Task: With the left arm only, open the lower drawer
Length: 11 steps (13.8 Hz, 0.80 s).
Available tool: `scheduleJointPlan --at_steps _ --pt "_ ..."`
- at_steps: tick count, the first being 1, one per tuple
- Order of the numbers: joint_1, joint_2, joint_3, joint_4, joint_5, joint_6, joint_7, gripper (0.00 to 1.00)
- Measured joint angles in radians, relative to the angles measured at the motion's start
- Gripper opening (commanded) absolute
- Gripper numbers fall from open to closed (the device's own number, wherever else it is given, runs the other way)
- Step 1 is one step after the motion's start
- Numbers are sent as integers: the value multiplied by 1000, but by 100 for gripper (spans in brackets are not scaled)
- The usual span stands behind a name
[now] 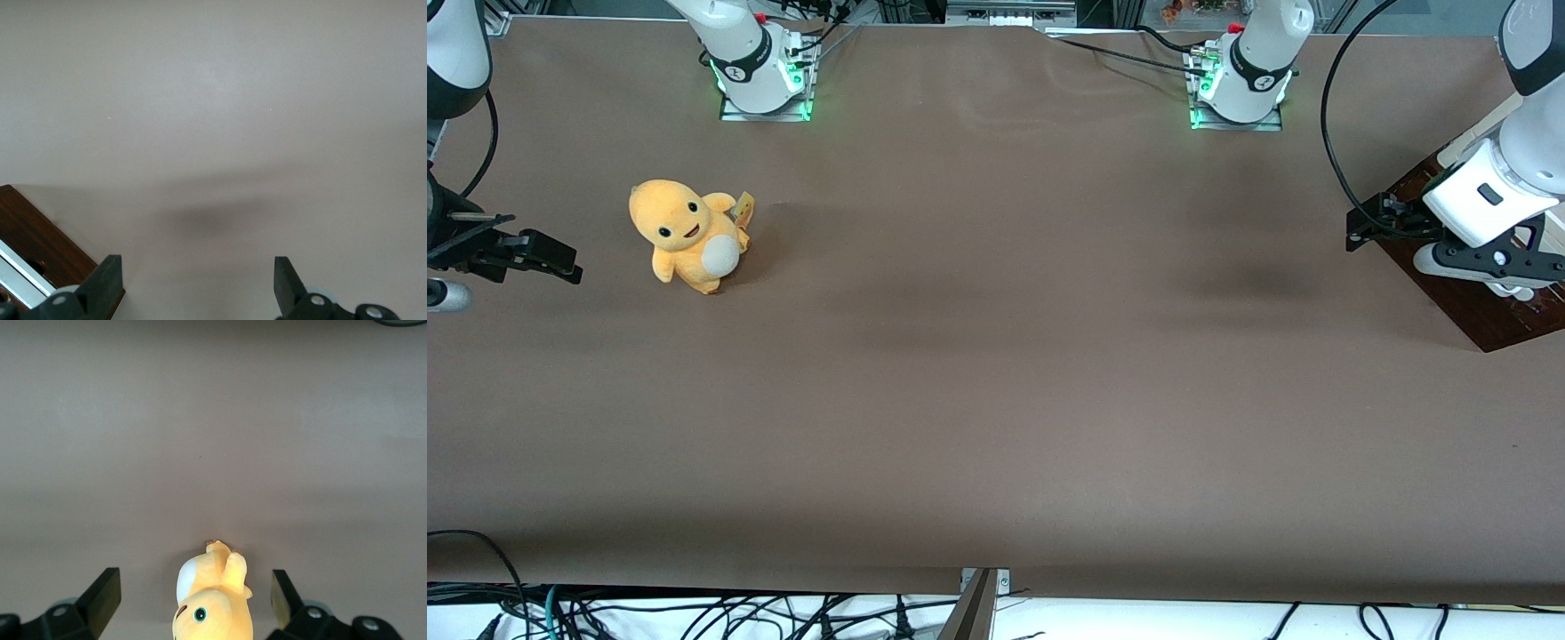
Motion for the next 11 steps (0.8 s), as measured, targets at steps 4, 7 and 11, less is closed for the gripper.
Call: scheduleJointPlan --at_steps 4,7,11 --pt "0 0 0 0 0 0 0 100" --pt "0 2 0 0 0 -3 0 100" --pt "0 7 0 0 0 -43 0 100"
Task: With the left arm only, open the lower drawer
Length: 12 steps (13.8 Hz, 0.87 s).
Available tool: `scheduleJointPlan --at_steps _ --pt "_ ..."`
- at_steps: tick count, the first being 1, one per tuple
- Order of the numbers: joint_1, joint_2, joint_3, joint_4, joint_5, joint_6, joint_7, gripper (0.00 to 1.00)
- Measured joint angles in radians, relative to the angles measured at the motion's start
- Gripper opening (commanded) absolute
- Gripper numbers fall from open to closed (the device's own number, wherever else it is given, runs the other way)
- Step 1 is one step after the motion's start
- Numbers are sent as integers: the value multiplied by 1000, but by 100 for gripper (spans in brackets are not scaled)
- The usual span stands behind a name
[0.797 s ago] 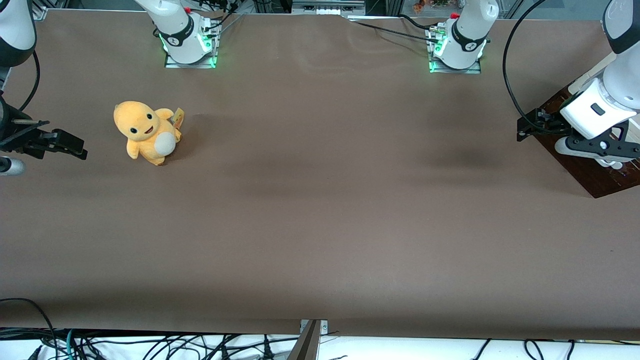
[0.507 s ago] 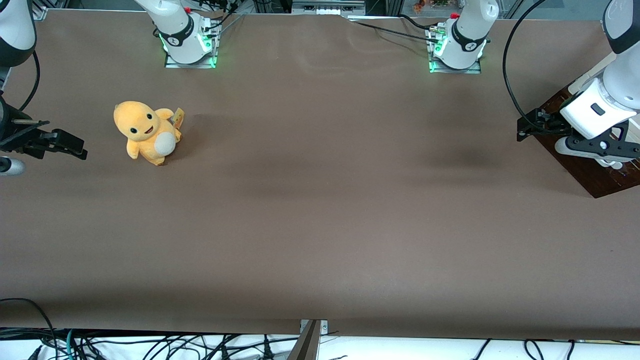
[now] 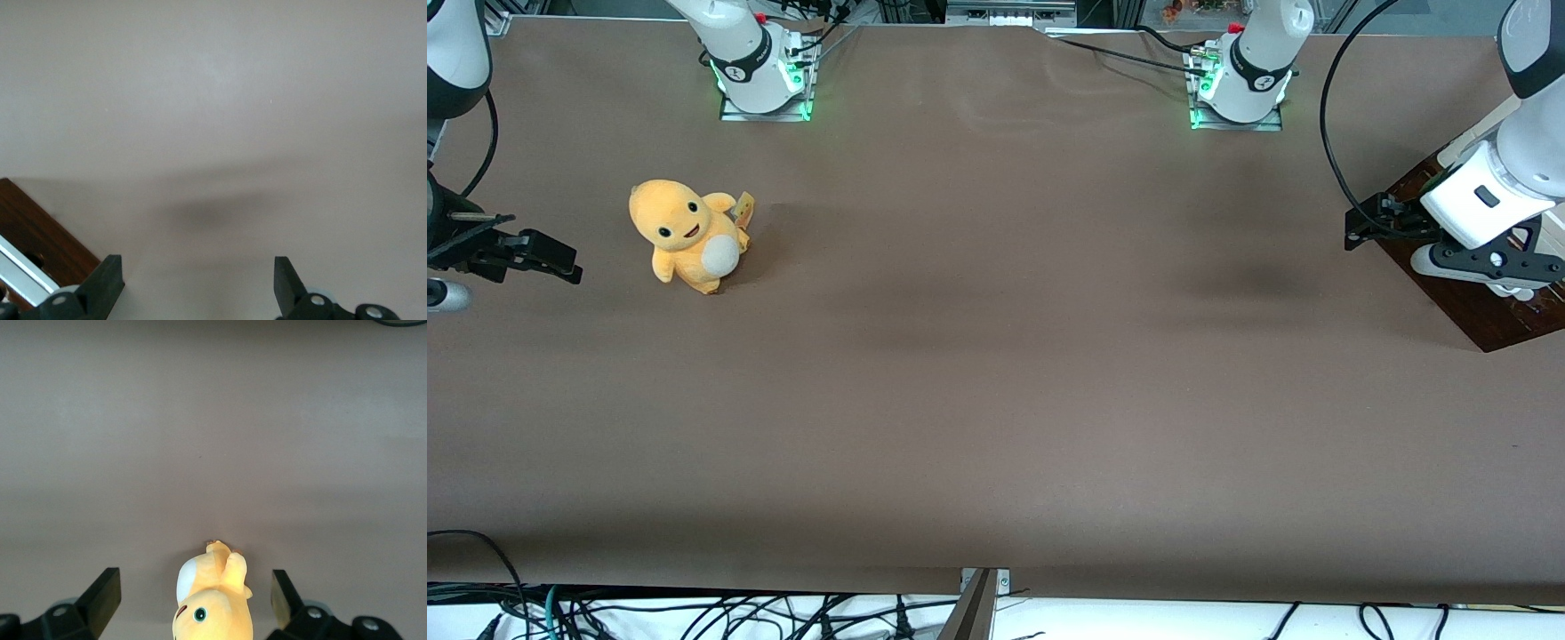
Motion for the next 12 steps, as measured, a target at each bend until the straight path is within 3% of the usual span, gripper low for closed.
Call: scheduleJointPlan --at_steps 12 --pt "27 40 8 11 1 -42 0 100"
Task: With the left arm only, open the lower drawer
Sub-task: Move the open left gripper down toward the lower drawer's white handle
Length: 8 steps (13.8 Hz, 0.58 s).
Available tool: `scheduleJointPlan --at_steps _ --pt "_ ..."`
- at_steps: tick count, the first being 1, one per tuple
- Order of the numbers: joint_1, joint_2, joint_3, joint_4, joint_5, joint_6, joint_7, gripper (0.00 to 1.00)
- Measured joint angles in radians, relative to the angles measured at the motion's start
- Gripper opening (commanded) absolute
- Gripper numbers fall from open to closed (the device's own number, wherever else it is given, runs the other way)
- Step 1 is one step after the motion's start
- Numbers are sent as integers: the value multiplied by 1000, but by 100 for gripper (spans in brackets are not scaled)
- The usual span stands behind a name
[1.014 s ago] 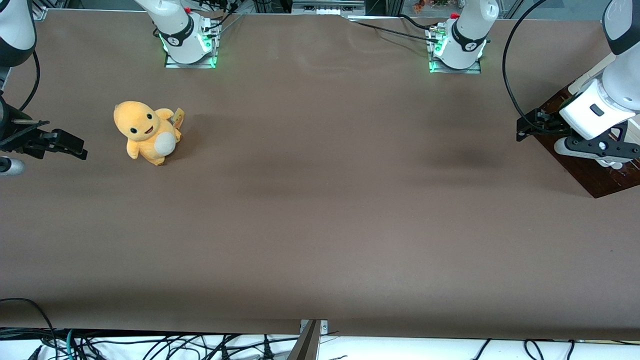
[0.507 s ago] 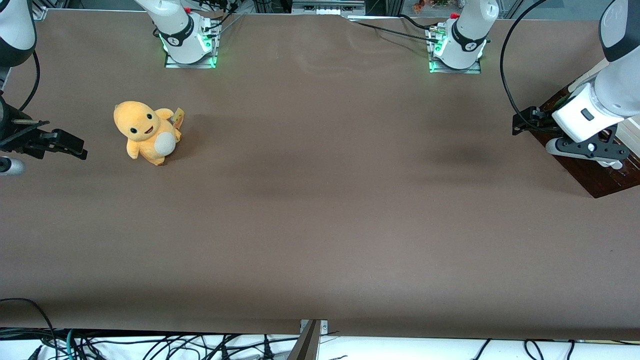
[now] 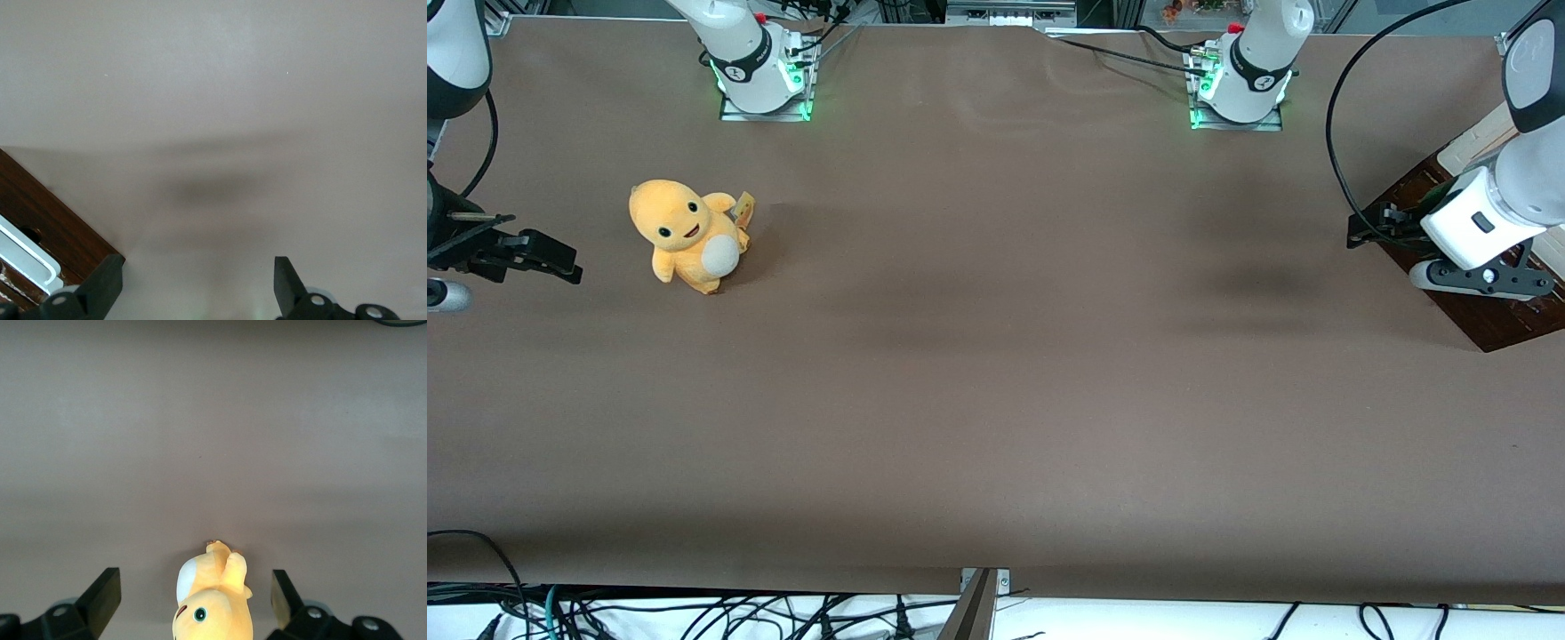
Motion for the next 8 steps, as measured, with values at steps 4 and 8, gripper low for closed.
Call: scheduleJointPlan --at_steps 4,8 --pt "-4 15 -14 47 157 -33 -2 100" --pt "-25 76 -17 52 352 -106 -75 100"
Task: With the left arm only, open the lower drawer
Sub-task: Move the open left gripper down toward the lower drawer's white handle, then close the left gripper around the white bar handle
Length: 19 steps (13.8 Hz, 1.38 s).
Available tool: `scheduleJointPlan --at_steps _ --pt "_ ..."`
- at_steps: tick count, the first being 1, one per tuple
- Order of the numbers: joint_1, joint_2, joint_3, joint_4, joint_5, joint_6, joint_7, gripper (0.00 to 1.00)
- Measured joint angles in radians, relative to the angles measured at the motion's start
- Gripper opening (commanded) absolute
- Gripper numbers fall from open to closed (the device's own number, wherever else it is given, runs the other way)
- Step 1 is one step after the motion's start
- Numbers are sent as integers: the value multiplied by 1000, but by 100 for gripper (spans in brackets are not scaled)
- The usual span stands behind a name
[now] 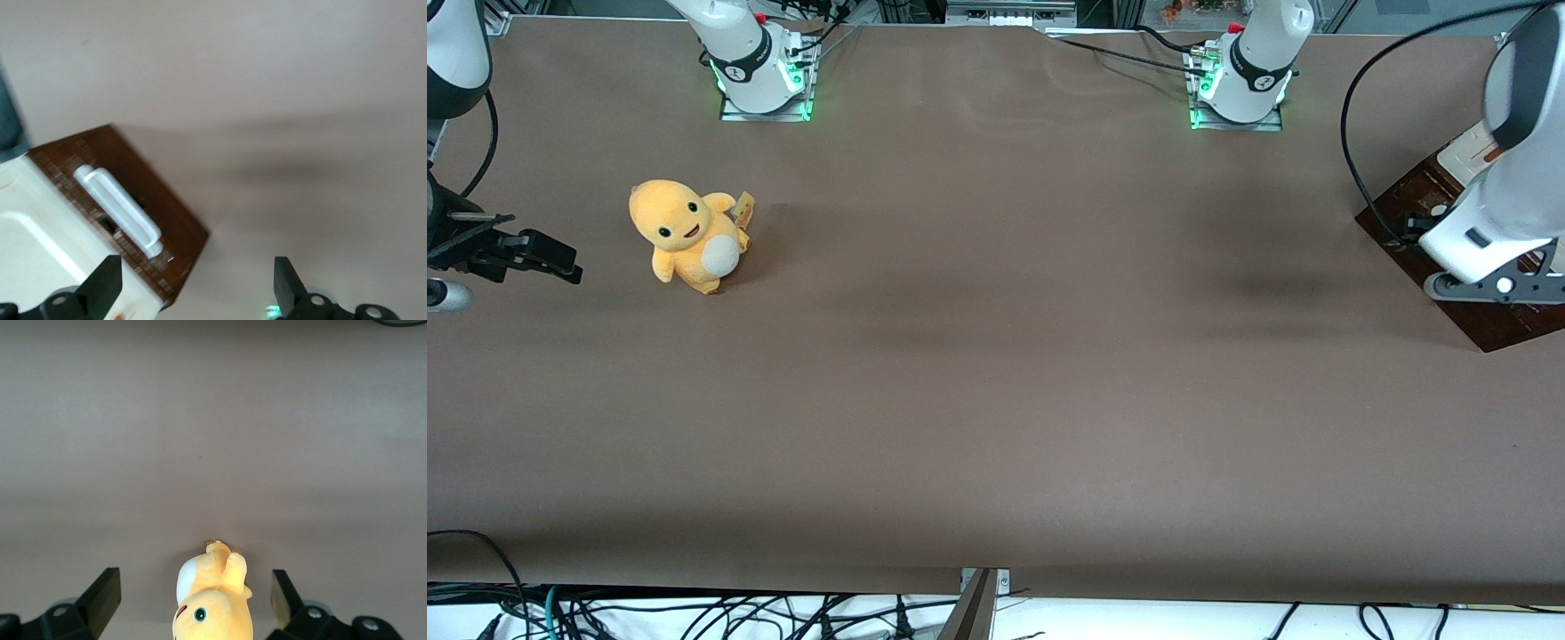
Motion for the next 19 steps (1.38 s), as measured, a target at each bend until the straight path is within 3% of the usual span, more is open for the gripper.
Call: scheduleJointPlan --at_steps 5,10,12,14,19 --pt "-38 146 -3 0 192 -148 -283 100" --pt "-75 346 -7 -6 293 -256 -739 100" --pt "-72 439 -5 -7 402 -283 -782 100" --pt "-61 506 5 -6 465 -286 -795 100" --pt "69 543 11 -4 474 -286 -796 91"
